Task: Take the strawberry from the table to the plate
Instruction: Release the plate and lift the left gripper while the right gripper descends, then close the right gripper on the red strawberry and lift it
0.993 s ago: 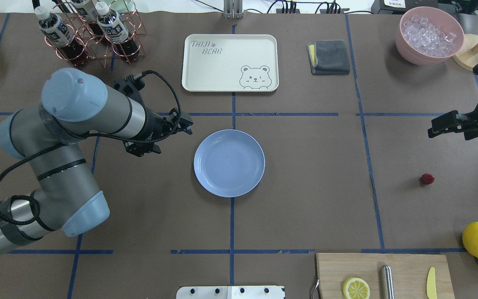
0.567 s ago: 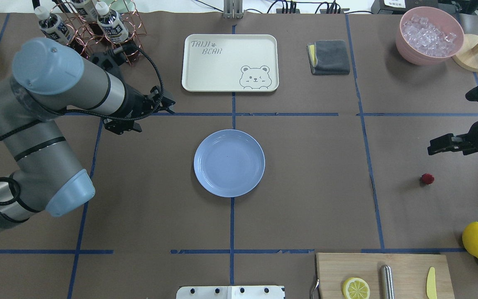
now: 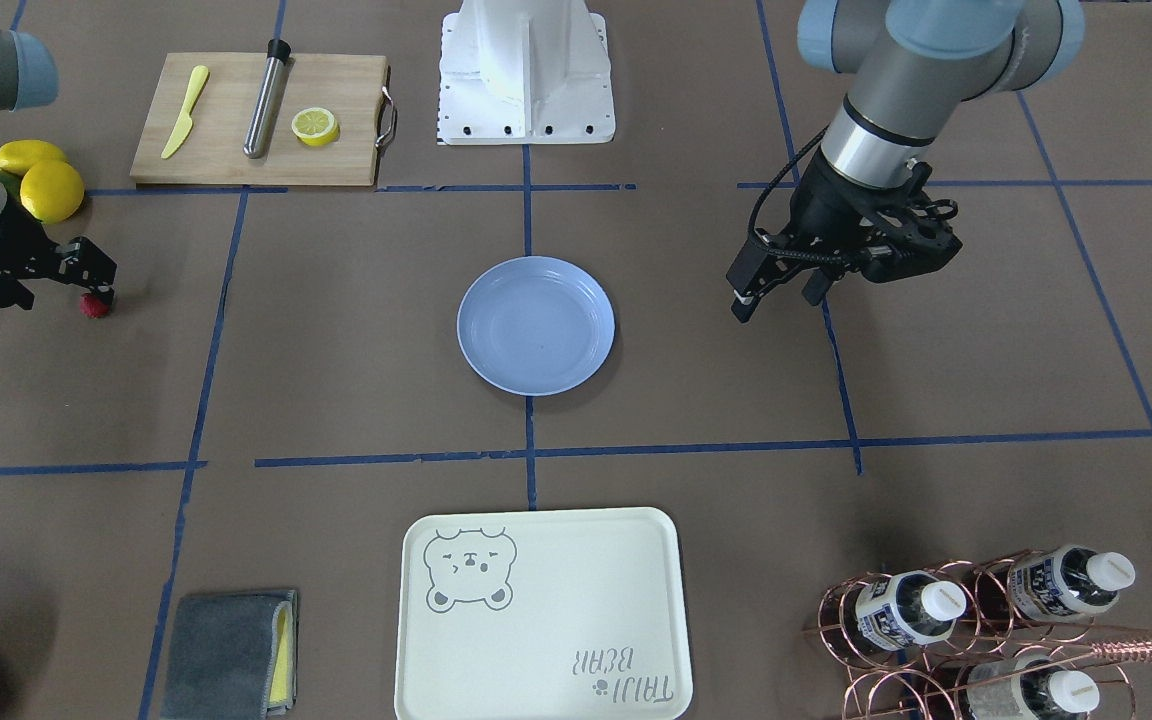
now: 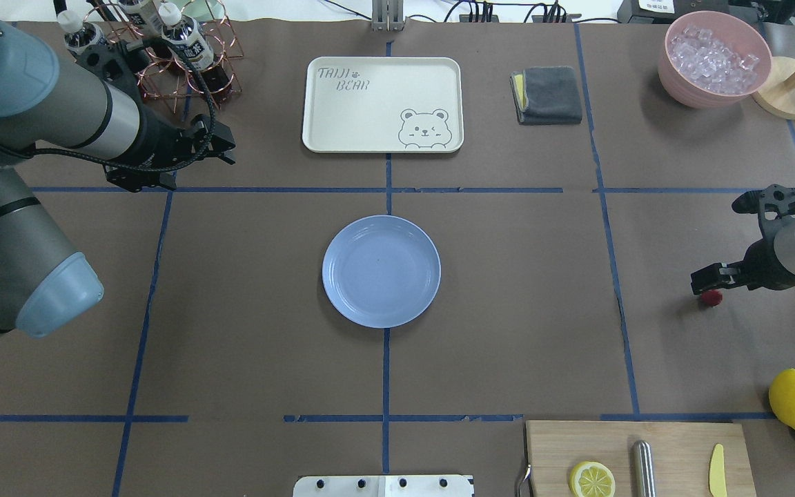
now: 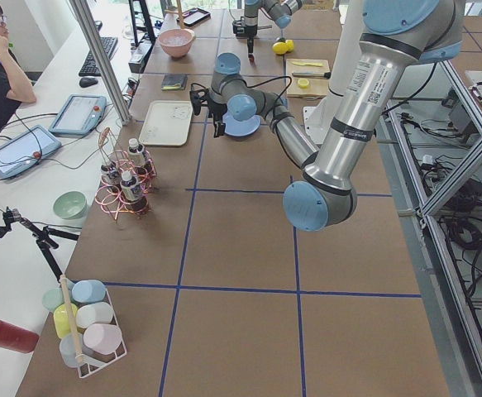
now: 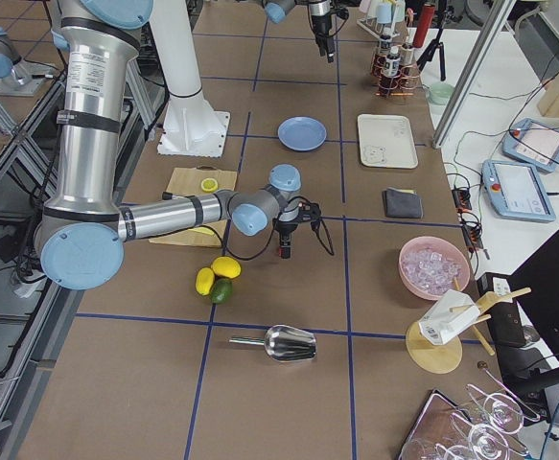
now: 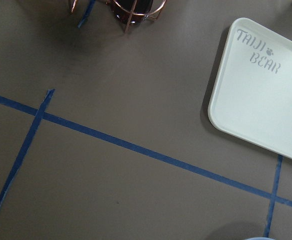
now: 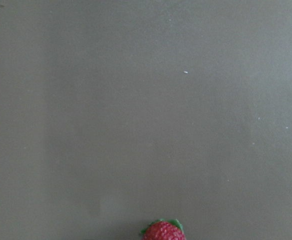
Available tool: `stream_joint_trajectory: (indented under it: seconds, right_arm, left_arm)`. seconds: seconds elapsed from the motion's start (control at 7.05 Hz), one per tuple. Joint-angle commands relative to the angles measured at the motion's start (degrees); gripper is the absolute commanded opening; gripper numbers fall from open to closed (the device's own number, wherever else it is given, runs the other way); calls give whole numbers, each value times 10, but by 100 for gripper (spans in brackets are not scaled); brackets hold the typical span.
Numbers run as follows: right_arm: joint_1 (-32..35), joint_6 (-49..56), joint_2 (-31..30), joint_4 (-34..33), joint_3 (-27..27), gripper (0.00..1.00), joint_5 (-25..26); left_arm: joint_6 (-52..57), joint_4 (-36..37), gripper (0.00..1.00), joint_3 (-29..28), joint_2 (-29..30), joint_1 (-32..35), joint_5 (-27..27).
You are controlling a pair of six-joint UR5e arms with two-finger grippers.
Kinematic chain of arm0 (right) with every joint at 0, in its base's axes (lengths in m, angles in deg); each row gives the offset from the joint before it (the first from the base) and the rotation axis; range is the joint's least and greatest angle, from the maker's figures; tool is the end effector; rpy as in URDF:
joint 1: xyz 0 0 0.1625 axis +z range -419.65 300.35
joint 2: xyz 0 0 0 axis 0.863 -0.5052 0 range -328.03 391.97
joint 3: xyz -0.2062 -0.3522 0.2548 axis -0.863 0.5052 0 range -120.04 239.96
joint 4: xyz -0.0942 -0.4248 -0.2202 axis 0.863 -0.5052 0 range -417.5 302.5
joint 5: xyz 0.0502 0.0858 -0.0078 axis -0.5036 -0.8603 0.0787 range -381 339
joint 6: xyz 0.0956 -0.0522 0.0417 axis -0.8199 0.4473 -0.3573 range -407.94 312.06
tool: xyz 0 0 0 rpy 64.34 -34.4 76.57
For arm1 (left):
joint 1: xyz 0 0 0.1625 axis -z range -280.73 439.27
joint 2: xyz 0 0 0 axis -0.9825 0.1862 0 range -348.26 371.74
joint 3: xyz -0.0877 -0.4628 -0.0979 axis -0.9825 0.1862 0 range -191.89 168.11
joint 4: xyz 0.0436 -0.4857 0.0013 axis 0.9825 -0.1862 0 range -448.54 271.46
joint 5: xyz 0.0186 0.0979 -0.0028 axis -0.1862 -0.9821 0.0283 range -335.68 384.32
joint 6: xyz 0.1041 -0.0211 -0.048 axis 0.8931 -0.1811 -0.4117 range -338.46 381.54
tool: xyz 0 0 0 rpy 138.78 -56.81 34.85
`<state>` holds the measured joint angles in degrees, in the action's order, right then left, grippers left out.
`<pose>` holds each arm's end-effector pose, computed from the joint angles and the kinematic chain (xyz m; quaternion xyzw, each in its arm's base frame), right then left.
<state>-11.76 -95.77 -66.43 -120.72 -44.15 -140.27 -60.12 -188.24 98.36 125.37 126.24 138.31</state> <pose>-0.3022 -0.4481 0.6240 0.0201 -0.3629 -0.0242 0.9313 0.3983 -0.5527 0.2610 0.0404 0.4767 -0.2005 0.8549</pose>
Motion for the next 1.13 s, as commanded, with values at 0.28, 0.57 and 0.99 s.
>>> stream_joint_trajectory:
  seconds: [0.28, 0.57, 0.99]
  right_arm:
    - [-9, 2, 13, -1, 19, 84, -3]
    - [-9, 5, 14, -1, 24, 77, -3]
    - [-8, 7, 18, 1, 23, 9, -1]
  left_arm:
    - [1, 0, 100, 1, -2, 0, 0]
    - [1, 0, 100, 1, -3, 0, 0]
    - [1, 0, 100, -3, -3, 0, 0]
